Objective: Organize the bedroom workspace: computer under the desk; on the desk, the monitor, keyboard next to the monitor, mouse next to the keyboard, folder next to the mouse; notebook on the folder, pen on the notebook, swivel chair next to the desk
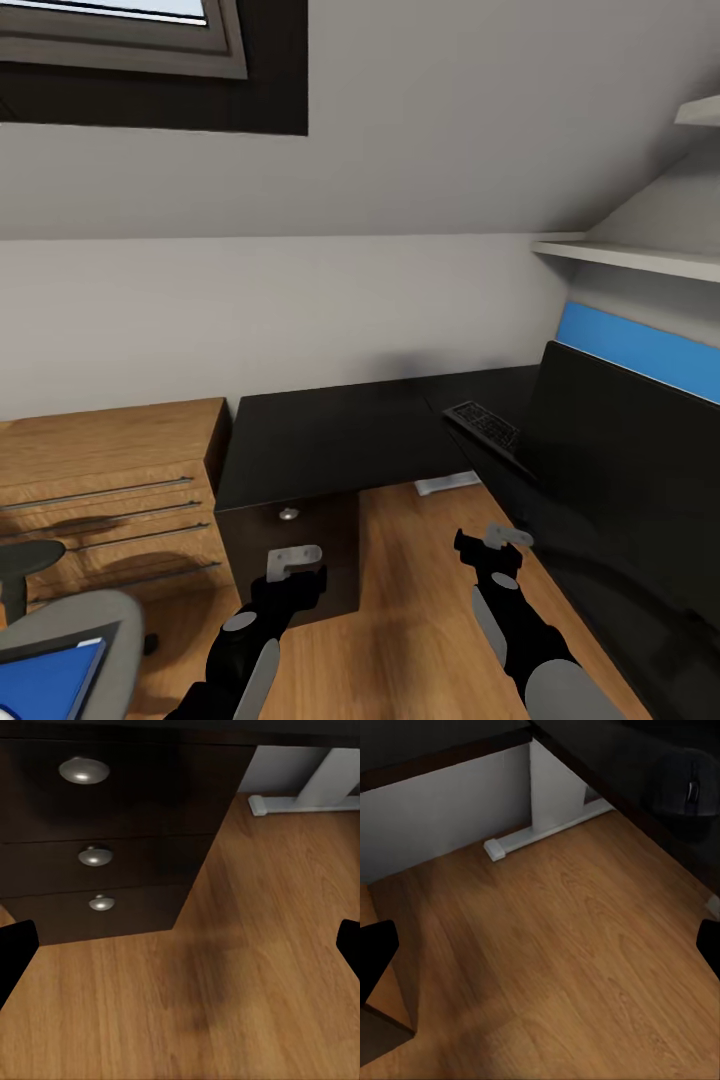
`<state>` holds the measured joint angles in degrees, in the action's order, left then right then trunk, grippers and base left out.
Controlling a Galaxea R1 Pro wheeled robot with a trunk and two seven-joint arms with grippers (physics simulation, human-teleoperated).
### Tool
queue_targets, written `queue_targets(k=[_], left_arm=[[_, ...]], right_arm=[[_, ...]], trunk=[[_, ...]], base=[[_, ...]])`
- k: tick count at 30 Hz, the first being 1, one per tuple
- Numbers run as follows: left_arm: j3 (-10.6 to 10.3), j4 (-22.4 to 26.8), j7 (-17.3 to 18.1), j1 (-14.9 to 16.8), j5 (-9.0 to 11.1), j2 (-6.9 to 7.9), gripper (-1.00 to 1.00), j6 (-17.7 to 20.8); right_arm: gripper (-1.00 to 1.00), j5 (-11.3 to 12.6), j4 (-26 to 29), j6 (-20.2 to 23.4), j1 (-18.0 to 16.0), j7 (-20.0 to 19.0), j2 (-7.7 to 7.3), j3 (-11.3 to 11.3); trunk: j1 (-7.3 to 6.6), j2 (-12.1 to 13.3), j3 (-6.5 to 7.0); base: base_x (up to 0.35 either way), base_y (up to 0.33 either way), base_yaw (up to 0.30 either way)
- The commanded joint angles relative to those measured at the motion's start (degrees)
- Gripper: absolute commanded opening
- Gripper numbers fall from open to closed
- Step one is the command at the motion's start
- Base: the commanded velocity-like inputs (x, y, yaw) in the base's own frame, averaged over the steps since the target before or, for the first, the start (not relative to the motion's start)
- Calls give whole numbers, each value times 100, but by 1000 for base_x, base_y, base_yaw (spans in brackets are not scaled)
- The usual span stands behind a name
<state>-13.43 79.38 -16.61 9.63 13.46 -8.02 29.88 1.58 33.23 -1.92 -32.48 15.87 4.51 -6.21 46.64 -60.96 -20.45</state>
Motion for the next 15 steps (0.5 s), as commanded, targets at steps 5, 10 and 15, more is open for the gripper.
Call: queue_targets(k=[5,10,15], left_arm=[[-14,7,-53,4,54,-6,100,18],[-18,7,-53,4,52,-7,100,18],[-19,7,-46,4,52,-7,100,18]], right_arm=[[100,-31,-191,-808,-1,11,5,-2],[100,-434,-336,-1288,-3,257,10,118],[100,-767,-476,-1372,-5,787,20,147]], trunk=[[0,-5,-7],[0,-5,-7],[0,-5,-7]], base=[[-4,10,-1],[0,0,0],[0,0,0]])
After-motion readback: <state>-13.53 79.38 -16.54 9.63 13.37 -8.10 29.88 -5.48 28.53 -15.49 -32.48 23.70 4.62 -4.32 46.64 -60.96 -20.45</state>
